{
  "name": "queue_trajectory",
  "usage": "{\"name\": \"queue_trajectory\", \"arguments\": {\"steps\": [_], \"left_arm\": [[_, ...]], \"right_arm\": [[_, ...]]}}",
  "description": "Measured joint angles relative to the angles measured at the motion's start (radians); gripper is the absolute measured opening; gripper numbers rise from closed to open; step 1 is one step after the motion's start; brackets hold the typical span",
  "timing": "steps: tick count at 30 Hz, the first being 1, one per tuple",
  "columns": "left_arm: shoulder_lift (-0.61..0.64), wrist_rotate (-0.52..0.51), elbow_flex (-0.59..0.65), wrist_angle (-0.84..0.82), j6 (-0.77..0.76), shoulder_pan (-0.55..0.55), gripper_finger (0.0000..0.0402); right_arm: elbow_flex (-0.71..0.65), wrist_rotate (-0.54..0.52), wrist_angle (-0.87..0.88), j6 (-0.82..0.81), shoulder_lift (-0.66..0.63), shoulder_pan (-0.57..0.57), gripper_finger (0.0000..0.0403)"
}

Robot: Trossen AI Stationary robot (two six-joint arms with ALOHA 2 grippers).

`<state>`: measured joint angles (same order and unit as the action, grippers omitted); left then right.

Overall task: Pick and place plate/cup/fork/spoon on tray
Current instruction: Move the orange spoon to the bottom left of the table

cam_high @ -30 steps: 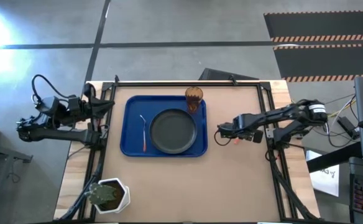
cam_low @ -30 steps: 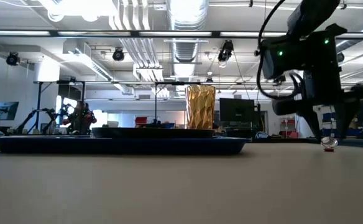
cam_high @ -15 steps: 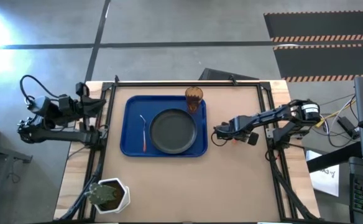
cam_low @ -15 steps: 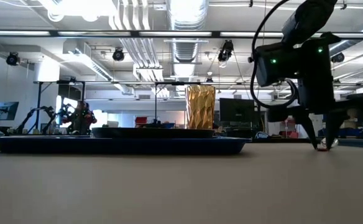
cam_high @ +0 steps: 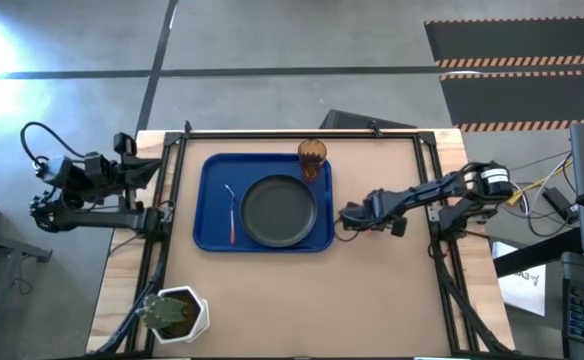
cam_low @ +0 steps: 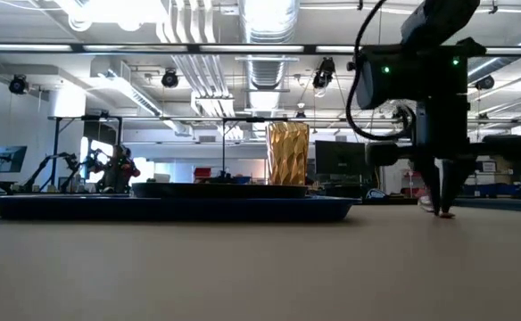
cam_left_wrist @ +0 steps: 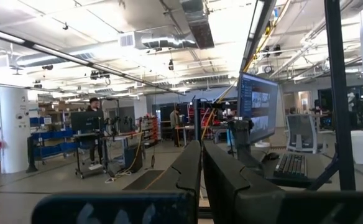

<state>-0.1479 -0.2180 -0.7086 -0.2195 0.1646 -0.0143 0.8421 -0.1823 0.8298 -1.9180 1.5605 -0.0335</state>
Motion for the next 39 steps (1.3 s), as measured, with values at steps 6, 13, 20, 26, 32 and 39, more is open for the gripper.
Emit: {"name": "queue_trajectory", "arguments": {"steps": [6, 13, 20, 26, 32, 39], "left_arm": [[-0.005, 0.0, 0.0, 0.0, 0.0, 0.0, 0.0], [-0.006, 0.0, 0.0, 0.001, 0.001, 0.0, 0.0], [-0.008, 0.0, 0.0, 0.001, 0.002, 0.0, 0.0], [-0.008, 0.001, 0.0, 0.001, 0.002, 0.0, 0.0], [-0.008, 0.002, 0.0, 0.001, 0.001, 0.0, 0.0], [-0.008, 0.004, 0.0, 0.001, 0.0, 0.0, 0.0]], "right_arm": [[0.126, 0.057, -0.026, -0.07, 0.045, -0.144, 0.0007], [0.352, 0.137, -0.013, -0.182, 0.242, -0.306, 0.0007], [0.718, 0.069, 0.249, -0.218, 0.472, -0.375, 0.0008], [0.909, 0.056, 0.64, -0.097, 0.475, -0.367, 0.0008], [0.794, -0.023, 0.682, -0.111, 0.354, -0.34, 0.001], [0.533, -0.033, 0.511, -0.125, 0.182, -0.321, 0.0042]]}}
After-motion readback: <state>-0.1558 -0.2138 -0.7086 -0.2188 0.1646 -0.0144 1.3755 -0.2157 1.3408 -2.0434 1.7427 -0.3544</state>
